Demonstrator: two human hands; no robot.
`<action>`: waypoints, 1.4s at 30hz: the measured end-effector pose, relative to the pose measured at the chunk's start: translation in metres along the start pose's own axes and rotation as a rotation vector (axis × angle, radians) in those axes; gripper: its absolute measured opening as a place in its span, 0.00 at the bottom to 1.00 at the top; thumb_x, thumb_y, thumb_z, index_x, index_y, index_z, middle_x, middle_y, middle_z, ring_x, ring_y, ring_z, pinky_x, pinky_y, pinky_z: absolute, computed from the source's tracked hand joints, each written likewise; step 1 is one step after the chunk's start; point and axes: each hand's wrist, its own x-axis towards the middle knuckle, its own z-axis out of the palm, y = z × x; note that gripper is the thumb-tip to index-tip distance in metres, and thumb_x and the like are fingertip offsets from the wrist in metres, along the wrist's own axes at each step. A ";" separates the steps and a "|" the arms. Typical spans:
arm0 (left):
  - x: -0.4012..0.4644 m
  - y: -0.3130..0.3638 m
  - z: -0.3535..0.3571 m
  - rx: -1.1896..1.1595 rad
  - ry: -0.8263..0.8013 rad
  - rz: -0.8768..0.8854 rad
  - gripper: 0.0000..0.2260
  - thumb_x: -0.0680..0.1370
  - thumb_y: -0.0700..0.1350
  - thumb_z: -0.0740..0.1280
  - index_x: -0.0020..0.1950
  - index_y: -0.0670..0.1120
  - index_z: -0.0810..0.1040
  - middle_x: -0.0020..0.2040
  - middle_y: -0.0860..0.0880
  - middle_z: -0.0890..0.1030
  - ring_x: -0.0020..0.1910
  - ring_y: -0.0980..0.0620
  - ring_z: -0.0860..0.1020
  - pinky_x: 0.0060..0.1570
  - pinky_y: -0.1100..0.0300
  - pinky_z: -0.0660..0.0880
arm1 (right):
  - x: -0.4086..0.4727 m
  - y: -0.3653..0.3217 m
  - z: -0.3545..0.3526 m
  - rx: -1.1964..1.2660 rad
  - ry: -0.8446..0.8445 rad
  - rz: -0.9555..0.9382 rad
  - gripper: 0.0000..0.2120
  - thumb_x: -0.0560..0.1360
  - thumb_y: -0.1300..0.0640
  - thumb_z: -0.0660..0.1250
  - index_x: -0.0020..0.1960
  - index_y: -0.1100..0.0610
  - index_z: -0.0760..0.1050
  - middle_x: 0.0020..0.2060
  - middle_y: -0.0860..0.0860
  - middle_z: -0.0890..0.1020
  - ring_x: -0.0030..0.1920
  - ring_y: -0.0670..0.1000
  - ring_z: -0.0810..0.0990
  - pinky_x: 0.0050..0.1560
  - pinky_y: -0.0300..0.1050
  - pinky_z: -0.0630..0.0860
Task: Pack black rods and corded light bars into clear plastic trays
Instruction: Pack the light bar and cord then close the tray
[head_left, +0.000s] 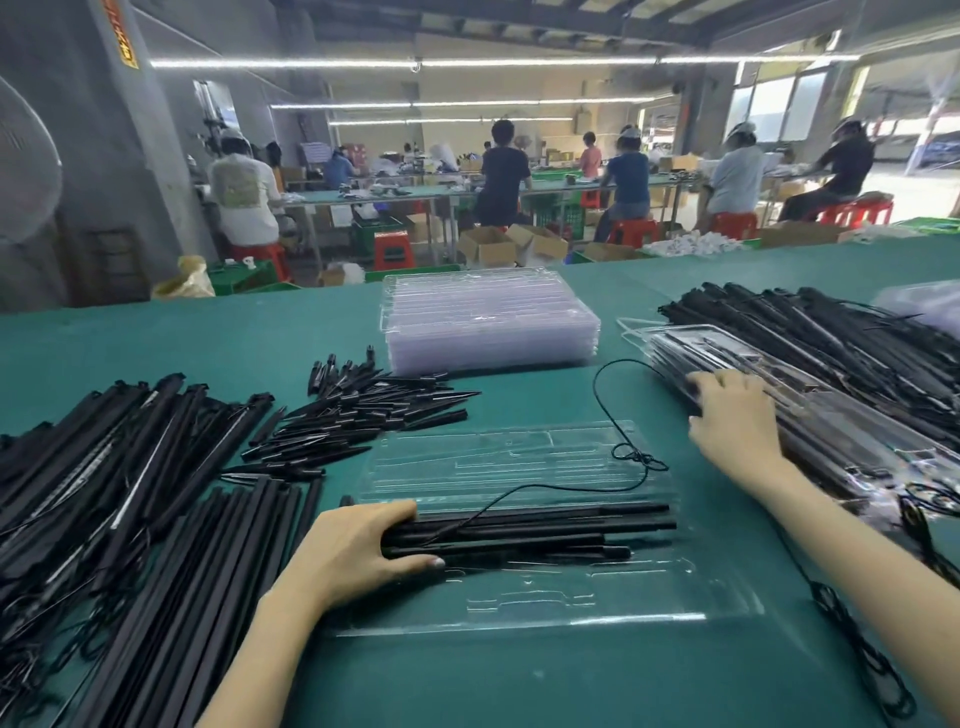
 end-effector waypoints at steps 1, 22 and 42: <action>0.000 0.000 0.001 -0.004 -0.006 -0.006 0.30 0.65 0.78 0.53 0.45 0.53 0.69 0.39 0.59 0.77 0.38 0.61 0.73 0.37 0.68 0.66 | -0.003 -0.007 0.004 -0.091 0.031 -0.080 0.28 0.73 0.63 0.66 0.71 0.58 0.65 0.66 0.60 0.69 0.64 0.61 0.66 0.61 0.54 0.68; 0.014 0.012 -0.006 -0.006 -0.089 -0.022 0.25 0.66 0.73 0.63 0.48 0.54 0.68 0.40 0.58 0.79 0.41 0.55 0.75 0.39 0.62 0.68 | -0.058 -0.068 0.025 0.481 -0.366 -0.881 0.10 0.78 0.47 0.64 0.57 0.48 0.77 0.52 0.40 0.80 0.54 0.40 0.75 0.59 0.45 0.69; 0.031 0.011 0.001 -0.372 -0.182 -0.039 0.24 0.65 0.64 0.72 0.58 0.65 0.67 0.48 0.62 0.73 0.47 0.62 0.73 0.49 0.65 0.70 | -0.087 -0.016 0.030 0.414 0.199 -0.757 0.10 0.79 0.55 0.55 0.43 0.58 0.71 0.37 0.48 0.74 0.33 0.50 0.73 0.39 0.41 0.69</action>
